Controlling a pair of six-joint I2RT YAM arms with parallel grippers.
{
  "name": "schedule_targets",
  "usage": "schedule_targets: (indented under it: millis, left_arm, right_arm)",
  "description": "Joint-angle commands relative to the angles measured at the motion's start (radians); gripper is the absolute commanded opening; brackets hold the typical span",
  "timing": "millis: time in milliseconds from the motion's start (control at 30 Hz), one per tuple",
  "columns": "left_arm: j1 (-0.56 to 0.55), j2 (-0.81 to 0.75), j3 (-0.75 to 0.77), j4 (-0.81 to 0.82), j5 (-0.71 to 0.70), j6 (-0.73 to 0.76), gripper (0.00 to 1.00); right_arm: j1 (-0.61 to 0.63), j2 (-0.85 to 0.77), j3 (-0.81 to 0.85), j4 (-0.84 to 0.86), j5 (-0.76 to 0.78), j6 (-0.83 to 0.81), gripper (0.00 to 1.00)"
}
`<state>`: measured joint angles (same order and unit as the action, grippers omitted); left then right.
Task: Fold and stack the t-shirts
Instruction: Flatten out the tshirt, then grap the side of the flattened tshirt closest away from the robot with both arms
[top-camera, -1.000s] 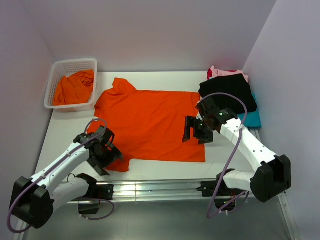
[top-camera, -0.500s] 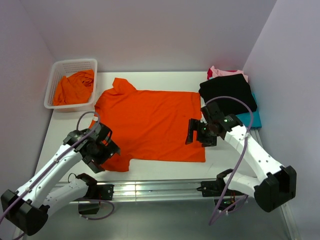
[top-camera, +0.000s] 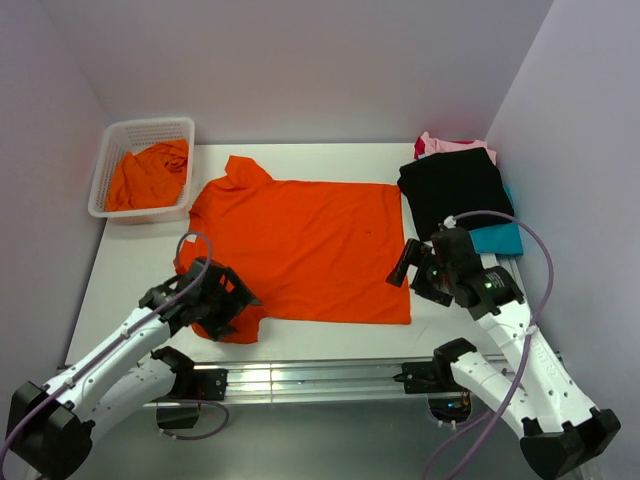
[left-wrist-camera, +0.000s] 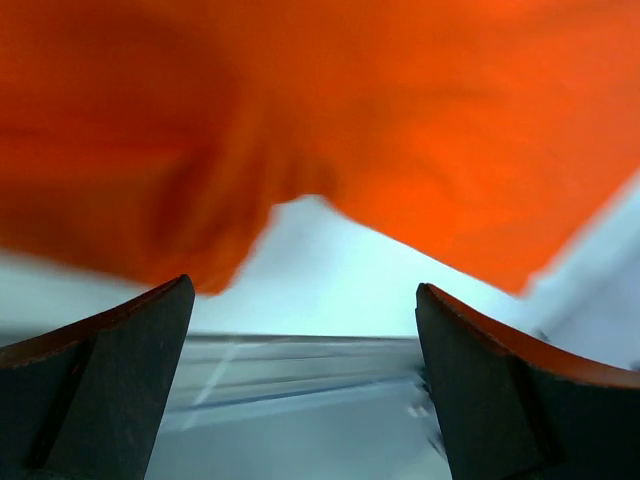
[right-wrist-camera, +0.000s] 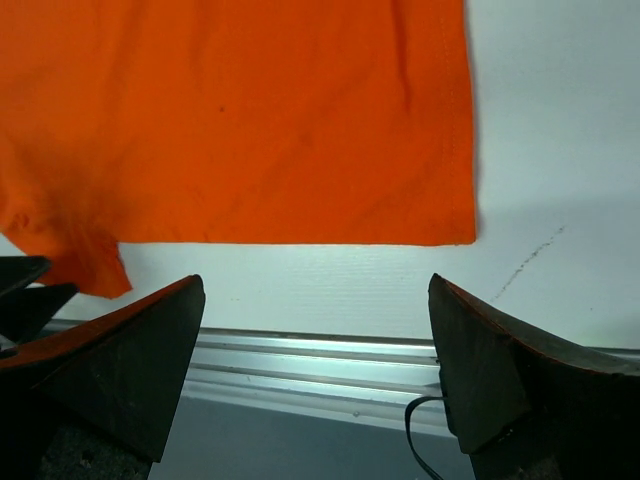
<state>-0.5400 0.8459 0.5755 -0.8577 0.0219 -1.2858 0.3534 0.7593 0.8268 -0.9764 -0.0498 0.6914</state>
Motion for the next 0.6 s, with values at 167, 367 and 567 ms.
schedule_targets:
  millis: [167, 367, 567]
  left_arm:
    - [-0.08, -0.093, 0.231, 0.343, -0.203, 0.106, 0.99]
    - [-0.144, 0.132, 0.195, 0.222, -0.26, 0.191, 0.99]
    - [-0.129, 0.296, 0.17, -0.271, -0.277, -0.09, 0.72]
  right_arm:
    - [-0.008, -0.123, 0.129, 0.013, 0.025, -0.041, 1.0]
    - [-0.008, -0.098, 0.117, -0.027, 0.048, -0.012, 1.0]
    - [-0.008, -0.089, 0.134, -0.048, 0.09, 0.008, 1.0]
